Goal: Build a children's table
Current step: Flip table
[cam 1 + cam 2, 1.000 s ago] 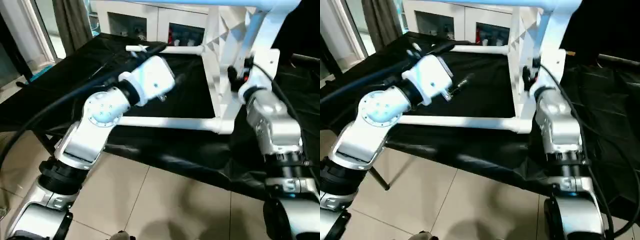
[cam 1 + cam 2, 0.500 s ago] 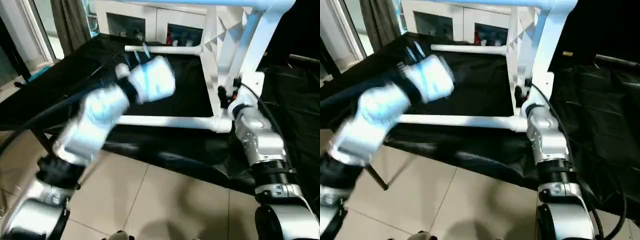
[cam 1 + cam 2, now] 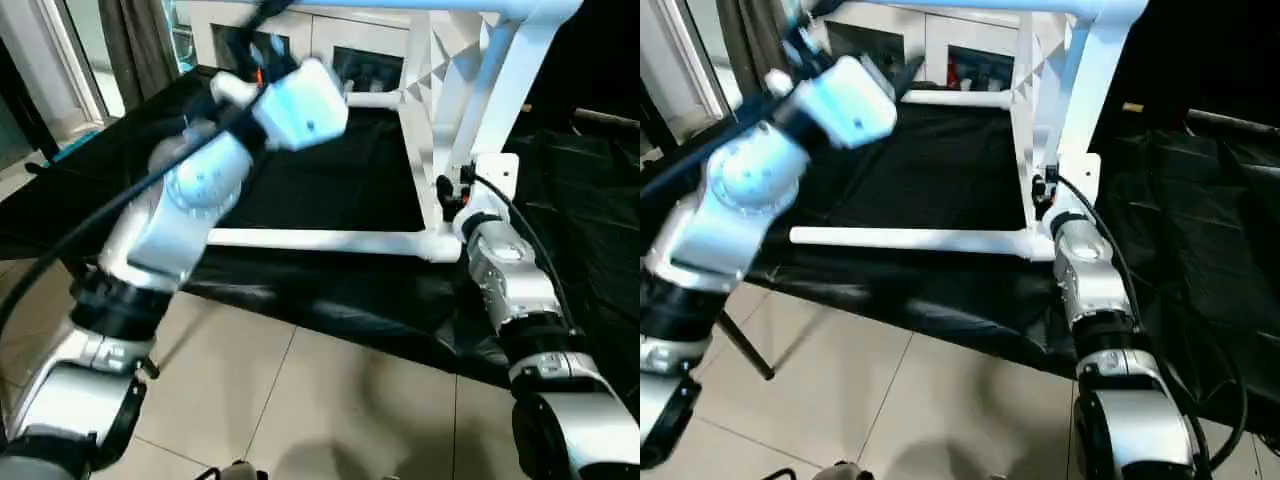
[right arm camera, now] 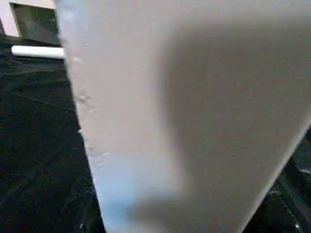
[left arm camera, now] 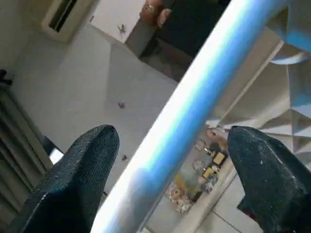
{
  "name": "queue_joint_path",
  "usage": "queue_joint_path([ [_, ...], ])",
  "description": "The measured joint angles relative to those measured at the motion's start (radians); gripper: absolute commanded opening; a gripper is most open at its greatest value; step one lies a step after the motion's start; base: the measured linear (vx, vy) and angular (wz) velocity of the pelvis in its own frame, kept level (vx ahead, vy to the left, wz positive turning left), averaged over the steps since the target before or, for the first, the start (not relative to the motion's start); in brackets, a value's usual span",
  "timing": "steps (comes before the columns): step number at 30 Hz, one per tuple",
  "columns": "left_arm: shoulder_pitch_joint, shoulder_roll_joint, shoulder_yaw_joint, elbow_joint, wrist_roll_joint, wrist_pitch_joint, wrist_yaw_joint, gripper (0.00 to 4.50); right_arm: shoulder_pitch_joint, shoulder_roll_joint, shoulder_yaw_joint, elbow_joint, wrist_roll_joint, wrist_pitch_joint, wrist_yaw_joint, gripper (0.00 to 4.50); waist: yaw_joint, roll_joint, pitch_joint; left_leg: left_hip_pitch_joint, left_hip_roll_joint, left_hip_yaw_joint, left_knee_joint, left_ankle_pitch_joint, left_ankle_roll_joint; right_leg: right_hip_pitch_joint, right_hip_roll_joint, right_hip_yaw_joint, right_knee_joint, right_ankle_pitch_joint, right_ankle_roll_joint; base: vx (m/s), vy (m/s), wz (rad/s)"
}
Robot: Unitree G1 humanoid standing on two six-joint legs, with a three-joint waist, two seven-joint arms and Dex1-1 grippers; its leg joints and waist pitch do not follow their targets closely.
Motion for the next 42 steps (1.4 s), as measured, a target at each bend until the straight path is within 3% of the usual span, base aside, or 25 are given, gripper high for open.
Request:
queue_joint_path([
  [5,-0.04,0.01,-0.002,0.056,0.036,-0.011,0.006,4.12,-0.004,0.0,0.0,0.026,-0.002,-0.033,0.002,1.91,0.0,0.0,0.0,0.0,0.0,0.0,0.0,0.0,0.0,-0.001,0.0,0.0,0.0,0.0,0.0,0.0,0.0,0.0],
  [15,-0.137,0.047,-0.013,0.309,0.141,-0.023,0.102,4.12,-0.011,0.003,-0.008,0.048,0.003,-0.06,0.009,1.89,0.002,0.0,0.0,-0.001,0.0,0.0,0.0,0.0,0.0,-0.002,0.0,0.0,0.0,0.0,-0.001,0.0,0.0,0.0],
  [28,-0.231,-0.002,-0.012,0.464,0.14,-0.059,0.16,4.12,-0.01,0.004,-0.008,0.046,0.003,-0.061,0.02,1.89,0.003,0.0,0.0,-0.001,0.0,0.0,-0.001,0.0,0.0,-0.002,0.0,0.0,-0.001,0.001,-0.001,0.0,0.0,0.0],
  [36,-0.234,-0.011,0.016,0.484,0.086,-0.091,0.158,3.52,-0.009,0.002,-0.008,0.042,0.001,-0.061,0.023,1.89,0.003,0.0,0.0,-0.002,0.0,0.0,-0.002,0.0,0.0,-0.002,0.0,-0.001,-0.001,0.001,-0.001,0.0,0.0,0.0],
  [42,-0.249,-0.012,0.02,0.503,0.089,-0.082,0.16,3.08,-0.009,-0.001,-0.008,0.041,-0.002,-0.061,0.026,1.89,0.003,0.0,0.0,-0.002,0.0,0.0,-0.002,0.0,0.0,-0.002,0.0,-0.001,-0.001,0.001,-0.001,0.0,0.0,0.0],
])
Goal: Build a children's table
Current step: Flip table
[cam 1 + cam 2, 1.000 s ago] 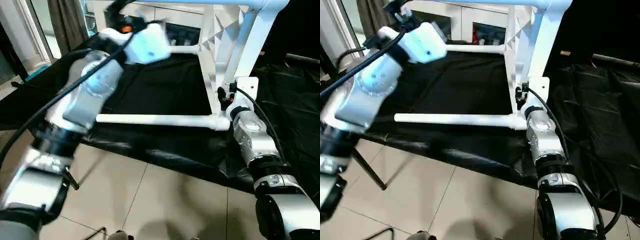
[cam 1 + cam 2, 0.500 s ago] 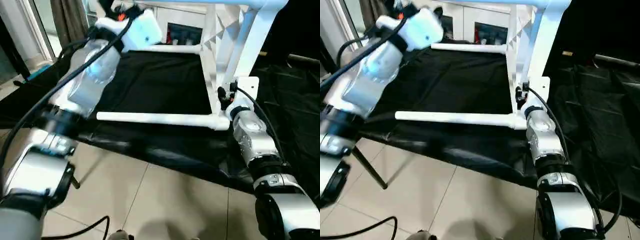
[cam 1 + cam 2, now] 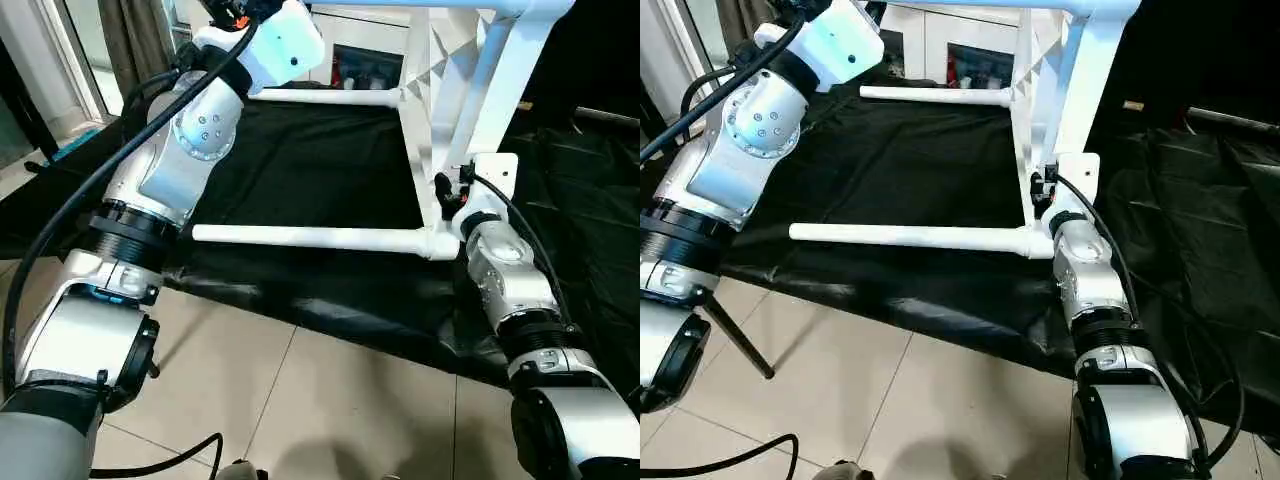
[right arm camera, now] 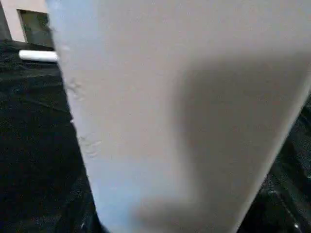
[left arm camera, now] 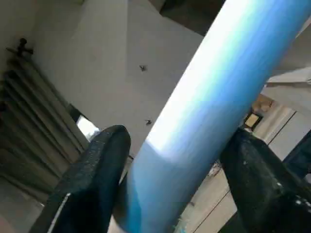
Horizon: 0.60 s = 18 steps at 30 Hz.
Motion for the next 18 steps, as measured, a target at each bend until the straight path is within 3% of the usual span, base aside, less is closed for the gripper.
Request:
queue_joint_path([
  [15,-0.049,0.011,-0.012,0.038,0.031,0.024,-0.032,2.46,-0.004,-0.068,0.023,-0.025,-0.02,-0.009,0.035,1.89,0.005,0.004,0.002,-0.001,0.0,0.001,-0.001,0.0,0.0,-0.001,0.0,0.0,0.0,0.0,0.0,0.0,0.0,0.0],
  [18,-0.05,-0.004,0.013,0.033,0.001,0.04,-0.038,2.38,-0.035,-0.122,0.037,-0.025,-0.046,-0.009,0.059,1.89,0.006,0.012,0.006,-0.001,-0.001,0.003,-0.001,0.001,0.002,-0.001,-0.001,0.001,0.0,0.0,0.0,0.0,0.0,0.0],
])
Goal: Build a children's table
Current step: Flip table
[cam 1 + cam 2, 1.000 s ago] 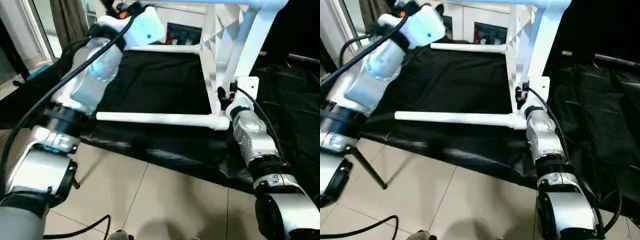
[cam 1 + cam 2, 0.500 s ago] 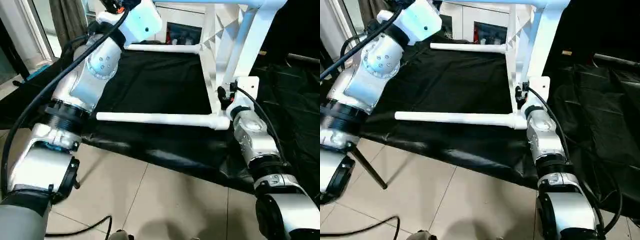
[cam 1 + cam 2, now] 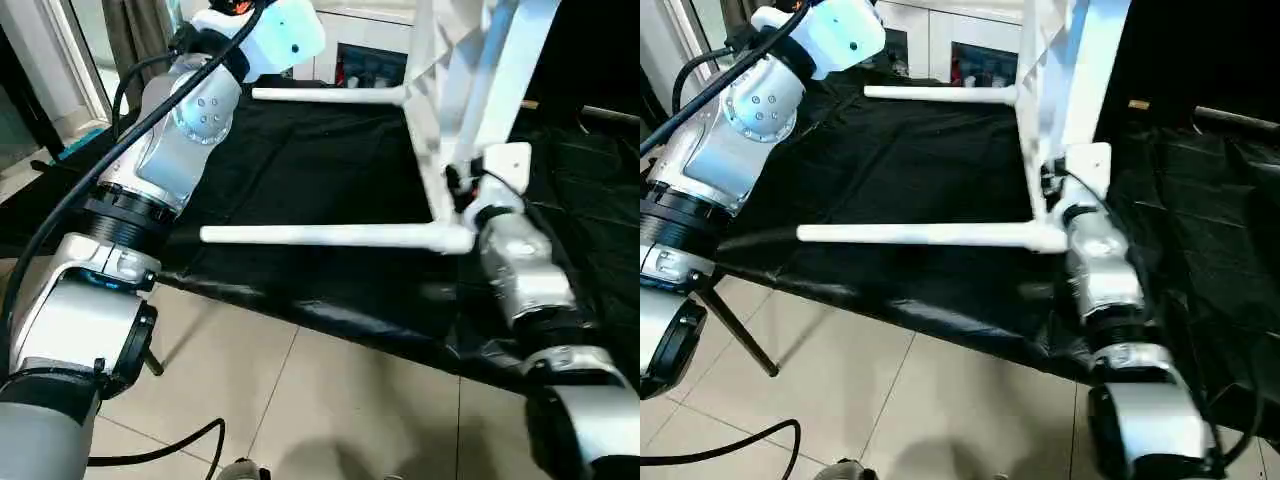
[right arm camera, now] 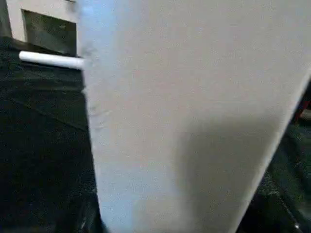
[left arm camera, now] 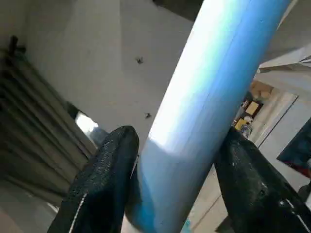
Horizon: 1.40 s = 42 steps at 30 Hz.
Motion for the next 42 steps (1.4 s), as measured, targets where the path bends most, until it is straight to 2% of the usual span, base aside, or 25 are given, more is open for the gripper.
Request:
queue_joint_path([
  [5,0.002,-0.018,0.09,-0.018,-0.088,0.039,-0.004,2.33,-0.086,-0.119,0.018,-0.048,-0.037,-0.011,0.069,1.89,0.0,0.004,0.001,-0.001,0.002,0.006,-0.002,0.002,0.003,-0.003,-0.001,0.0,0.001,0.0,0.0,0.0,0.0,0.0],
  [9,0.025,-0.032,0.179,-0.044,-0.192,0.092,-0.01,2.29,-0.184,-0.213,0.029,-0.092,-0.07,-0.025,0.158,1.89,-0.001,0.001,0.002,-0.001,0.004,0.008,-0.001,0.003,0.007,-0.003,0.0,0.0,0.0,0.0,0.0,0.0,0.0,0.0],
  [12,0.052,-0.057,0.236,-0.081,-0.249,0.138,-0.013,2.21,-0.263,-0.262,0.064,-0.077,-0.097,-0.027,0.219,1.89,-0.002,0.0,0.003,-0.004,0.004,0.009,0.001,0.003,0.008,-0.004,-0.001,0.0,0.0,0.0,-0.001,0.0,0.0,0.0],
  [14,0.062,-0.064,0.252,-0.094,-0.273,0.158,-0.015,2.2,-0.294,-0.279,0.071,-0.075,-0.113,-0.027,0.242,1.89,0.001,-0.002,0.003,-0.005,0.005,0.009,0.001,0.003,0.008,-0.004,0.0,-0.001,0.0,0.0,-0.001,0.0,0.0,0.0],
  [19,0.09,-0.084,0.275,-0.15,-0.293,0.213,-0.015,2.16,-0.369,-0.302,0.101,-0.007,-0.134,-0.051,0.291,1.89,0.001,-0.006,0.005,-0.008,0.005,0.011,0.003,0.003,0.011,-0.006,-0.001,-0.001,0.0,0.0,-0.001,0.0,0.0,0.0],
  [20,0.097,-0.086,0.277,-0.161,-0.298,0.222,-0.014,2.16,-0.388,-0.307,0.104,0.012,-0.143,-0.059,0.303,2.44,0.001,-0.006,0.005,-0.009,0.005,0.011,0.004,0.002,0.011,-0.006,-0.001,-0.001,0.0,0.0,-0.001,0.0,0.0,0.0],
  [21,0.106,-0.09,0.282,-0.176,-0.304,0.237,-0.011,2.16,-0.412,-0.309,0.108,0.035,-0.155,-0.07,0.314,2.58,0.0,-0.006,0.005,-0.012,0.005,0.011,0.004,0.003,0.011,-0.009,-0.001,-0.001,0.0,0.0,-0.002,0.0,0.0,0.0],
  [24,0.111,-0.094,0.305,-0.19,-0.321,0.271,-0.007,2.14,-0.468,-0.31,0.119,0.085,-0.161,-0.111,0.345,2.79,-0.001,-0.007,0.006,-0.019,0.006,0.011,0.005,0.005,0.014,-0.018,-0.001,-0.001,0.002,0.002,-0.003,0.0,0.0,0.0],
  [32,0.12,-0.092,0.315,-0.212,-0.322,0.312,0.005,2.11,-0.512,-0.302,0.108,0.143,-0.161,-0.16,0.345,3.37,0.0,-0.015,0.01,-0.022,0.006,0.011,0.009,0.004,0.016,-0.018,-0.001,-0.002,0.001,0.002,-0.004,0.0,0.0,0.0],
  [35,0.124,-0.089,0.315,-0.23,-0.321,0.335,0.007,2.08,-0.532,-0.291,0.093,0.196,-0.156,-0.208,0.349,3.55,-0.002,-0.018,0.012,-0.022,0.006,0.011,0.009,0.004,0.016,-0.018,-0.001,-0.002,0.002,0.002,-0.004,0.0,0.0,0.0],
  [36,0.125,-0.089,0.315,-0.237,-0.321,0.342,0.007,2.07,-0.532,-0.287,0.088,0.202,-0.154,-0.222,0.35,3.75,-0.002,-0.019,0.012,-0.022,0.006,0.011,0.009,0.004,0.016,-0.018,-0.001,-0.002,0.002,0.002,-0.004,0.0,0.0,0.0],
  [40,0.13,-0.088,0.317,-0.25,-0.321,0.352,0.009,2.06,-0.531,-0.272,0.06,0.203,-0.108,-0.223,0.388,3.92,-0.003,-0.021,0.014,-0.023,0.007,0.011,0.009,0.004,0.017,-0.019,-0.001,-0.002,0.002,0.002,-0.004,0.0,0.0,0.0],
  [42,0.131,-0.087,0.328,-0.24,-0.321,0.371,0.016,2.06,-0.511,-0.212,0.04,0.124,-0.008,-0.324,0.502,3.94,-0.013,-0.019,0.013,-0.021,0.007,0.014,0.009,0.003,0.018,-0.021,-0.001,0.001,0.004,0.003,-0.004,0.0,0.0,0.0],
])
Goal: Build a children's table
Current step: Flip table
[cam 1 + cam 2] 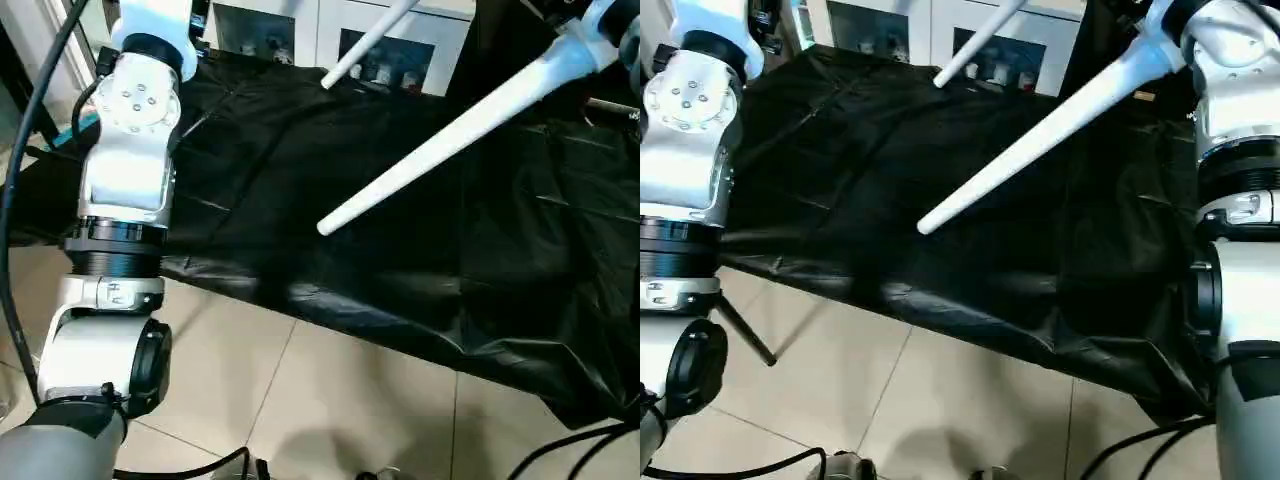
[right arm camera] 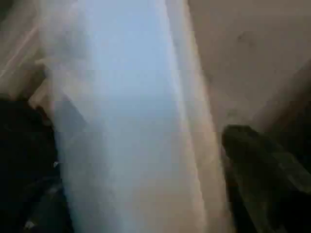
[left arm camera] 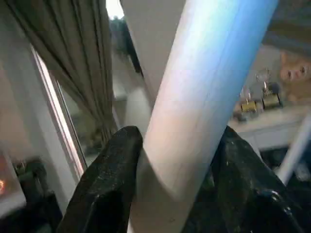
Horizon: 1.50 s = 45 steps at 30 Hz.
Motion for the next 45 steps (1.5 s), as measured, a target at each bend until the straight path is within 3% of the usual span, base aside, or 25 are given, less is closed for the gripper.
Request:
queue_joint_path([
  [5,0.001,-0.018,-0.007,0.007,-0.001,0.025,0.01,2.01,0.0,0.074,-0.008,-0.122,0.108,-0.113,0.098,3.94,0.009,-0.003,-0.001,0.001,0.004,-0.001,0.003,0.0,0.0,0.002,0.002,-0.004,0.002,0.0,-0.001,0.0,0.0,0.0],
  [14,0.019,-0.016,-0.001,0.018,-0.01,0.055,0.011,1.9,0.069,0.093,-0.015,-0.226,0.189,-0.076,0.204,3.94,0.013,-0.007,0.0,-0.003,0.004,-0.001,0.011,0.002,0.004,0.006,0.001,-0.004,-0.003,0.009,-0.012,0.0,0.0,0.0],
  [17,0.023,-0.016,-0.002,0.019,-0.01,0.057,0.011,1.87,0.141,0.102,0.008,-0.294,0.205,-0.007,0.229,3.94,0.012,-0.011,-0.001,-0.003,0.004,-0.001,0.012,0.003,0.004,0.006,0.001,-0.004,-0.004,0.011,-0.013,0.0,0.0,0.0],
  [20,0.024,-0.015,-0.003,0.019,-0.01,0.059,0.011,1.86,0.25,0.148,0.039,-0.342,0.201,0.059,0.209,4.3,0.011,-0.012,-0.001,-0.003,0.004,-0.001,0.012,0.003,0.003,0.006,0.001,-0.004,-0.004,0.013,-0.011,0.0,0.0,0.0],
  [24,0.024,-0.013,-0.007,0.019,-0.01,0.057,0.01,1.86,0.463,0.28,0.043,-0.389,0.187,0.203,-0.005,4.5,0.013,-0.013,-0.002,-0.004,0.004,-0.001,0.01,0.005,0.001,0.004,0.001,-0.004,-0.005,0.014,-0.01,0.0,0.0,0.0],
  [29,0.027,-0.005,-0.008,0.019,-0.013,0.054,0.005,1.84,0.684,0.393,-0.022,-0.517,0.151,0.227,-0.269,4.5,0.015,-0.013,-0.002,-0.004,0.003,-0.001,0.007,0.006,-0.001,0.003,0.001,-0.005,-0.006,0.014,-0.01,0.0,0.0,0.0],
  [32,0.027,0.001,-0.007,0.021,-0.014,0.053,0.002,1.84,0.745,0.409,-0.029,-0.546,0.15,0.241,-0.319,4.5,0.009,-0.013,-0.001,-0.004,0.003,-0.001,0.006,0.007,-0.003,0.003,0.001,-0.004,-0.005,0.015,-0.008,0.0,0.0,0.0],
  [36,0.027,0.003,-0.011,0.026,-0.014,0.052,0.002,1.84,0.763,0.446,-0.072,-0.636,0.157,0.318,-0.407,4.5,0.007,-0.013,-0.001,0.002,0.003,-0.001,0.0,0.011,-0.008,0.005,0.001,-0.004,-0.005,0.017,-0.005,0.0,0.0,0.0],
  [39,0.027,0.004,-0.014,0.035,-0.014,0.042,0.001,1.84,0.741,0.45,-0.093,-0.616,0.164,0.411,-0.49,4.5,0.008,-0.013,-0.001,0.004,0.003,-0.001,-0.003,0.013,-0.012,0.006,0.001,-0.004,-0.005,0.018,-0.004,0.0,0.0,0.0],
  [41,0.027,0.005,-0.014,0.039,-0.014,0.038,0.0,1.84,0.736,0.451,-0.1,-0.599,0.168,0.431,-0.511,4.5,0.008,-0.013,-0.001,0.005,0.003,-0.002,-0.005,0.014,-0.013,0.005,0.002,-0.004,-0.005,0.018,-0.003,0.0,0.0,0.0],
  [45,0.027,0.009,-0.016,0.04,-0.014,0.035,0.0,1.82,0.605,0.45,-0.135,-0.419,0.181,0.434,-0.539,4.5,0.003,-0.013,-0.001,0.005,0.003,-0.002,-0.006,0.015,-0.015,0.004,0.002,-0.004,-0.004,0.02,-0.002,0.0,0.0,0.0],
])
